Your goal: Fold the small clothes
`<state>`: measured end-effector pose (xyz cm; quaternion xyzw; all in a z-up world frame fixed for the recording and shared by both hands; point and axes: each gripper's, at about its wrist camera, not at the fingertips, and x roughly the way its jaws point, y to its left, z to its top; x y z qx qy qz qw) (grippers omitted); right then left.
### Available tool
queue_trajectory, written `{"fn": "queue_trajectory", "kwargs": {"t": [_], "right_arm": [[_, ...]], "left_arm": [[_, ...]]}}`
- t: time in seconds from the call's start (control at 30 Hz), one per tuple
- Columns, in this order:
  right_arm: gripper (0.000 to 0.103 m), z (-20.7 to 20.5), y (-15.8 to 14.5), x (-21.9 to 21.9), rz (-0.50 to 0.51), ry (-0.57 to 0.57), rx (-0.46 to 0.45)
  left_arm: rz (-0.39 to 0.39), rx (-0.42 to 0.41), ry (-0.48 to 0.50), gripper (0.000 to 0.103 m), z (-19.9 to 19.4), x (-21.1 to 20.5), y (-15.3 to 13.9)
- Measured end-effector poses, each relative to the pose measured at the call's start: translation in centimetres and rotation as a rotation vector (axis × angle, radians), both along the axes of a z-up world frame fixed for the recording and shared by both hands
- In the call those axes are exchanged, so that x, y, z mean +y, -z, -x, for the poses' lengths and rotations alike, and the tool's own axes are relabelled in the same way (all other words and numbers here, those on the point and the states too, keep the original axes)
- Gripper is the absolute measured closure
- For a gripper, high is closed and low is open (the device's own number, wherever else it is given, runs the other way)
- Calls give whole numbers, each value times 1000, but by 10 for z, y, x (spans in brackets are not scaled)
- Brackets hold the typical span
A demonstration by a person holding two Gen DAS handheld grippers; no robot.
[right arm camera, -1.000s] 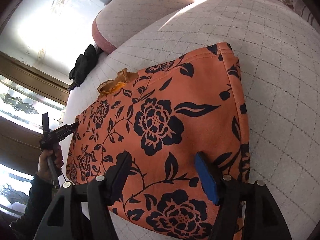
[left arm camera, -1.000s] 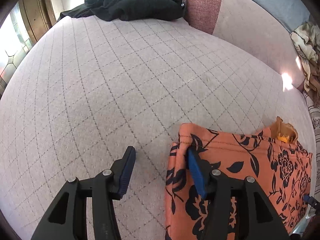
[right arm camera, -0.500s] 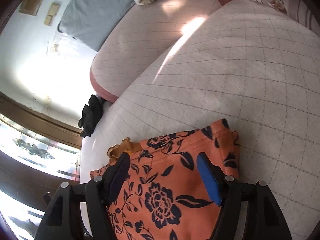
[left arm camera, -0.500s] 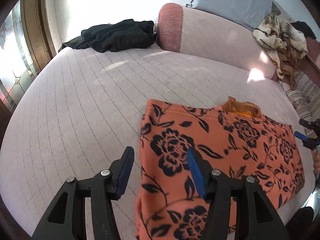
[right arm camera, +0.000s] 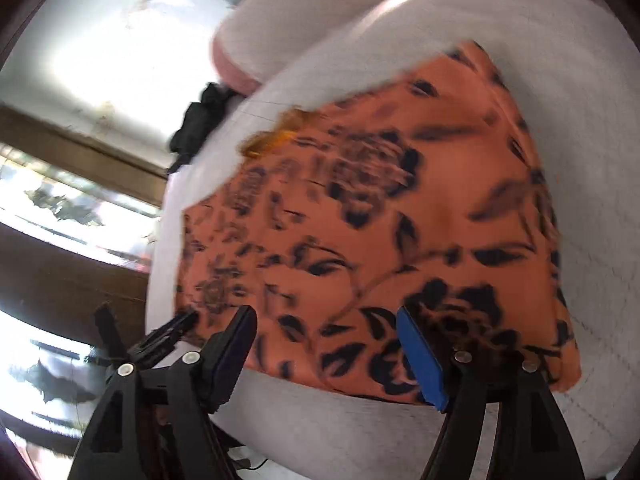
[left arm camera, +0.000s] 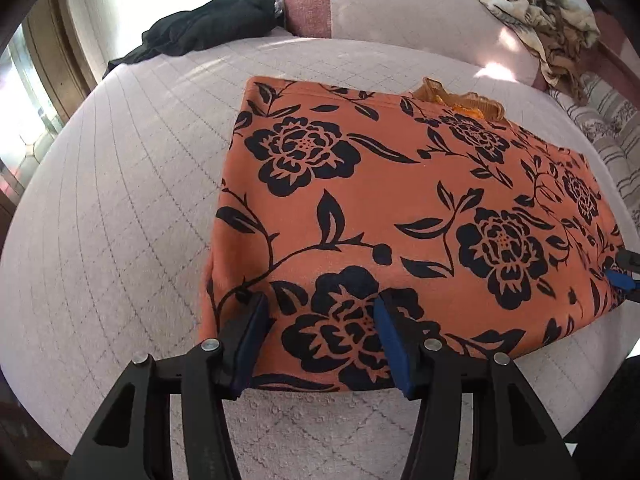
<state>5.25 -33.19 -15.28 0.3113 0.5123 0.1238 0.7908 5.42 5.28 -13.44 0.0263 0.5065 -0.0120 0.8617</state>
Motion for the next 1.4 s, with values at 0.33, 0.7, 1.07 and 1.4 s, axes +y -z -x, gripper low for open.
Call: {"fn": "queue_trajectory", "kwargs": {"t": [0.33, 0.7, 1.07, 1.4], "right_arm": [[35, 33, 5, -40, -66, 178, -12], [26, 99, -3, -35, -199, 274, -57], [82, 67, 23, -67, -322, 471, -69], [87, 62, 20, -60, -109, 382, -27]], "left_arm": [[44, 26, -128, 28, 10, 38, 10], [103, -85, -176, 28, 29, 33, -29], [90, -67, -41, 28, 1, -49, -17], [-29, -16, 32, 28, -15, -78, 6]]}}
